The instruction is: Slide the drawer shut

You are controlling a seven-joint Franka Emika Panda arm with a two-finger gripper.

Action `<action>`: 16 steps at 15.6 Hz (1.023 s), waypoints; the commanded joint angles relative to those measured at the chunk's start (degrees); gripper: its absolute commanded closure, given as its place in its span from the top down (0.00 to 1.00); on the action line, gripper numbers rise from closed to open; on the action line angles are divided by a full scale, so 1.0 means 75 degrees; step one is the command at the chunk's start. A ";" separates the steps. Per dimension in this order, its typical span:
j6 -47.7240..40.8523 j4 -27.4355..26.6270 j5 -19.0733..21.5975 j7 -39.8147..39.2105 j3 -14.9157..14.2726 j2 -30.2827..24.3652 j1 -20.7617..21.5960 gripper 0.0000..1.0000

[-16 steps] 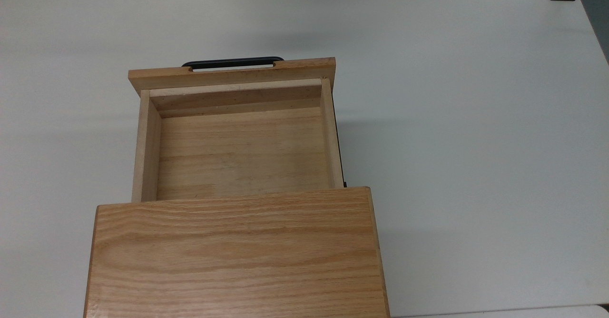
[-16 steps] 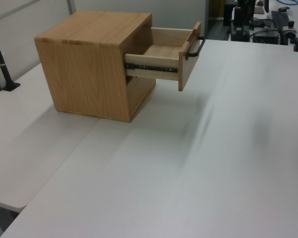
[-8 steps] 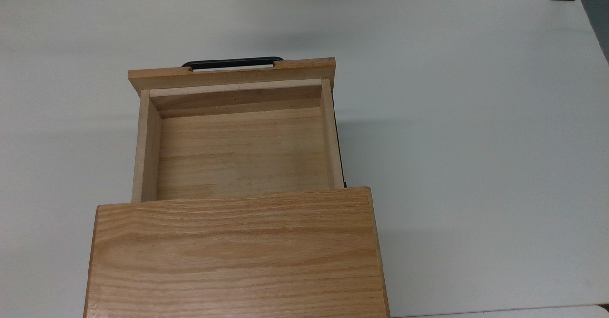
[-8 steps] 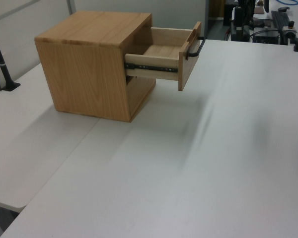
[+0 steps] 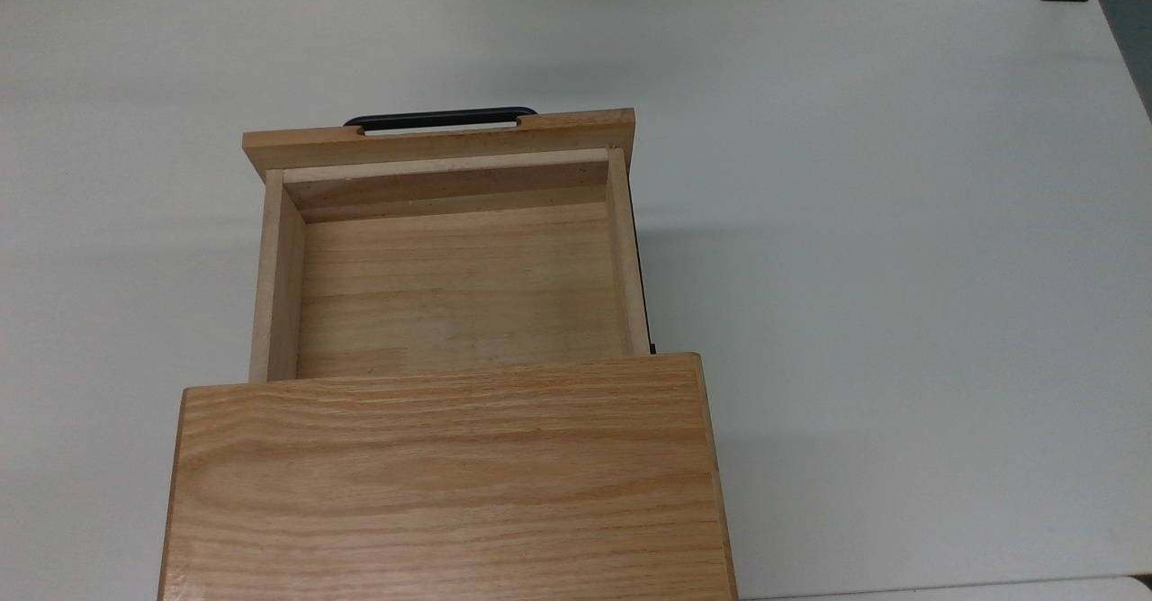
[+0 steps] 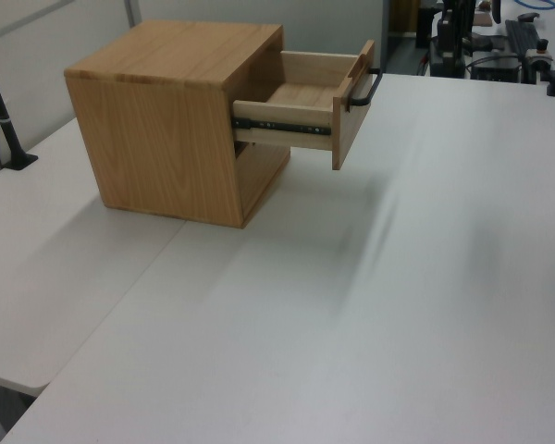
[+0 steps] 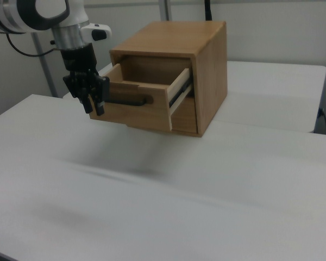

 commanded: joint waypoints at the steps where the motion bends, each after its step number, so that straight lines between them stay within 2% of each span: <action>1: -0.0254 0.0185 0.0473 -0.0490 -0.0225 0.0189 0.0059 0.29; 5: 0.0026 0.0185 0.0826 -0.0947 -0.0272 0.0435 0.0083 0.25; 8: 0.0986 0.0208 0.1107 -0.0948 -0.0272 0.0693 0.0106 0.25; 12: 0.1913 0.0418 0.1119 -0.0854 -0.0272 0.1126 0.0142 0.25; 16: 0.2008 0.0689 0.1096 -0.0819 -0.0272 0.1560 0.0282 0.12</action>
